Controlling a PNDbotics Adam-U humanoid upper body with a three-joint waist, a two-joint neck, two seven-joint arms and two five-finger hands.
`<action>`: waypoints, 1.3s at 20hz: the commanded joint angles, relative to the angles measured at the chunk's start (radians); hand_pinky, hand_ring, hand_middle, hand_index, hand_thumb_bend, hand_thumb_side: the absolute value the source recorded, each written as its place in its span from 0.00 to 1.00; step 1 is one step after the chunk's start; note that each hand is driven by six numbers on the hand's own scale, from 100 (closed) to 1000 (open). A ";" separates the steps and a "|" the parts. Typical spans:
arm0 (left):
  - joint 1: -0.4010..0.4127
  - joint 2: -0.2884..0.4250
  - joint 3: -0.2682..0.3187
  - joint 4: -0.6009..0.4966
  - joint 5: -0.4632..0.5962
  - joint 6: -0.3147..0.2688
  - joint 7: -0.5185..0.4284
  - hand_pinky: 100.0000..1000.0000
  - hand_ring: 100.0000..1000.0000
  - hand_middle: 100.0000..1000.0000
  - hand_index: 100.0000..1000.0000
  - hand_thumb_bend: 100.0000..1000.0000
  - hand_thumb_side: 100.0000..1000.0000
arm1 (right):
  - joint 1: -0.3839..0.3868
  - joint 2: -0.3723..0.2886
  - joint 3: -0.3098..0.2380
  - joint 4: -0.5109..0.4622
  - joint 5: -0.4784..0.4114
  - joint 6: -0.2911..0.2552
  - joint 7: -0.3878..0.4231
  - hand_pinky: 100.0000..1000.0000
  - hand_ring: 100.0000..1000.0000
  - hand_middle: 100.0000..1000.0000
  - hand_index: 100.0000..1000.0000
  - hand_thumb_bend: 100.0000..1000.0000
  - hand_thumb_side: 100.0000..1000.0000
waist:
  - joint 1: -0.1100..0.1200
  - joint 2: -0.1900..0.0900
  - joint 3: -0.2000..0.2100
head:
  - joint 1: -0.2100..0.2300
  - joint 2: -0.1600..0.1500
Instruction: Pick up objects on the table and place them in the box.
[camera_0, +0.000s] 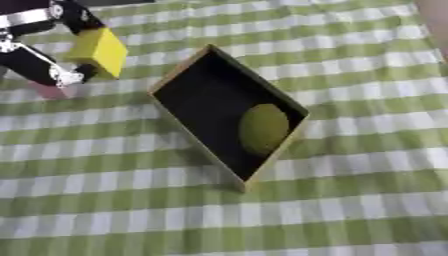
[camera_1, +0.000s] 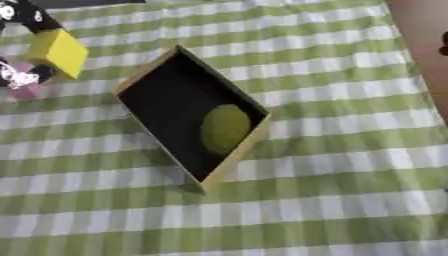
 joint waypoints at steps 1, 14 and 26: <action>-0.060 -0.036 -0.020 0.006 -0.018 -0.015 -0.025 0.78 0.72 0.60 0.76 0.00 0.00 | -0.014 -0.021 0.000 -0.010 -0.008 0.005 0.005 0.92 1.00 0.50 0.86 0.00 0.58 | 0.011 -0.034 -0.005 | 0.010 -0.005; -0.176 -0.220 -0.124 0.088 -0.159 -0.097 -0.076 0.78 0.73 0.60 0.76 0.08 0.00 | -0.033 -0.020 -0.001 -0.010 -0.034 0.010 0.000 0.91 1.00 0.50 0.86 0.00 0.59 | 0.015 -0.037 -0.027 | 0.032 -0.012; -0.157 -0.288 -0.161 0.181 -0.299 -0.176 -0.040 0.80 0.75 0.65 0.80 0.16 0.00 | -0.041 -0.012 -0.003 -0.010 -0.033 0.027 -0.002 0.92 1.00 0.50 0.86 0.00 0.59 | 0.022 -0.031 -0.035 | 0.028 -0.015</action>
